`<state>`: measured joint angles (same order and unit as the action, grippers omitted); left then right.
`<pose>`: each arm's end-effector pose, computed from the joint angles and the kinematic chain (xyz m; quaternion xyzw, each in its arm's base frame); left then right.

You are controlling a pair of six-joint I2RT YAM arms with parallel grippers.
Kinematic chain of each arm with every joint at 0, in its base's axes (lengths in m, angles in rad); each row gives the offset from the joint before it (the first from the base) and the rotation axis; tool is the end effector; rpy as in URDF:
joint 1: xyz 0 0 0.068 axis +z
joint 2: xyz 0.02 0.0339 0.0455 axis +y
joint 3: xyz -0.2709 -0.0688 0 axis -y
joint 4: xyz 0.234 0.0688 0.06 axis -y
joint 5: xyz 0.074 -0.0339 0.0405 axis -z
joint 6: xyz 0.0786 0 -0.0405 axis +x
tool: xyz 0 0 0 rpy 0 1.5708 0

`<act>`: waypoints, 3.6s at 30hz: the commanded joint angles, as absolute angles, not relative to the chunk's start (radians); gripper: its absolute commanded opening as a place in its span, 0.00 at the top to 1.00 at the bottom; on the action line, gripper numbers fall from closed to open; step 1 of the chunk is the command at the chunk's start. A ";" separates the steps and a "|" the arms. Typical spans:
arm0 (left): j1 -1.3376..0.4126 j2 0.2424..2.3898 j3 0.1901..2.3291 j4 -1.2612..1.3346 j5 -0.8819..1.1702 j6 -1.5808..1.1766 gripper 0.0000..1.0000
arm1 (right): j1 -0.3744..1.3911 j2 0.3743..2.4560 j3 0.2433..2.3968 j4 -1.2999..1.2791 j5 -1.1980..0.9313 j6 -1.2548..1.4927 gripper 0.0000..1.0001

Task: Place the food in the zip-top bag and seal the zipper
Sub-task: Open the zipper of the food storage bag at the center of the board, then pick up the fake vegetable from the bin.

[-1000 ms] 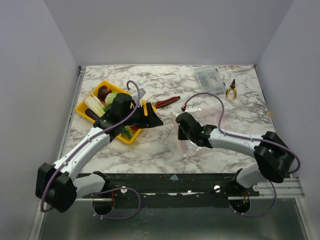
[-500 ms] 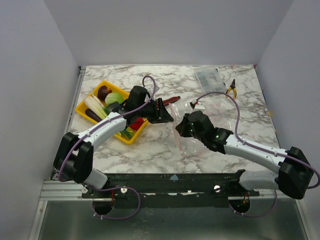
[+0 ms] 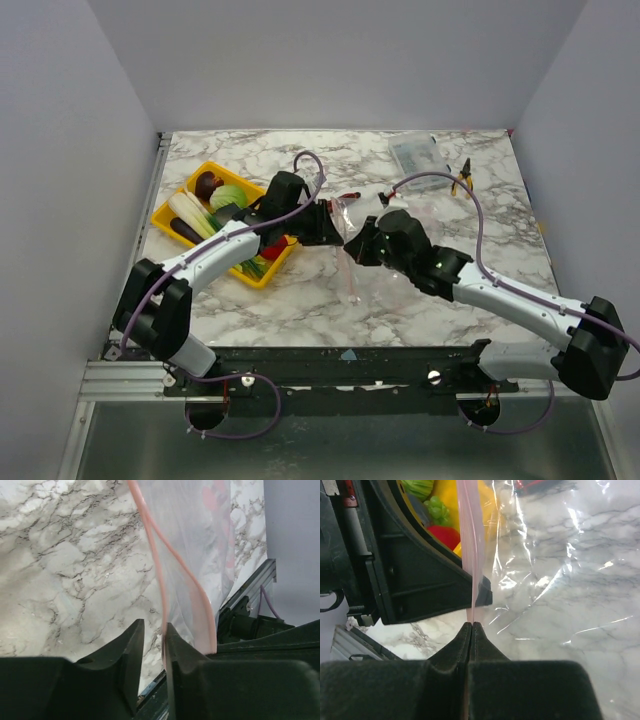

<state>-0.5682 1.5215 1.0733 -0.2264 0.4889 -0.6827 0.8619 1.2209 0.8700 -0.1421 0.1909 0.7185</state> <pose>0.2798 -0.2224 0.2472 0.0546 0.8790 -0.4229 0.2131 0.2071 0.2185 0.2723 -0.0124 0.8557 0.3054 0.4176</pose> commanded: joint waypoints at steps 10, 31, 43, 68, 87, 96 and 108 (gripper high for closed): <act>-0.582 1.464 1.074 -0.197 0.499 -0.670 1.00 | 1.067 1.483 1.212 -0.752 0.766 0.868 0.75; -0.581 1.499 1.051 -0.128 0.639 -0.747 1.00 | 1.091 1.583 1.262 -0.689 0.987 0.840 0.65; -0.580 1.526 1.069 -0.159 0.637 -0.722 1.00 | 1.090 1.637 1.350 -0.692 1.059 0.645 1.00; -0.569 1.580 1.157 -0.308 0.619 -0.645 0.55 | 1.088 1.359 1.197 -0.555 1.008 0.404 1.00; -0.304 1.018 0.873 -0.458 0.369 -0.506 0.15 | 1.032 1.278 1.024 -0.372 0.866 0.385 1.00; 0.023 0.983 0.861 -0.429 -0.022 -0.639 0.03 | 1.020 1.266 0.987 -0.309 0.808 0.356 1.00; 0.189 1.390 1.083 -0.488 -0.134 -0.854 0.14 | 0.999 1.259 0.961 -0.277 0.755 0.331 1.00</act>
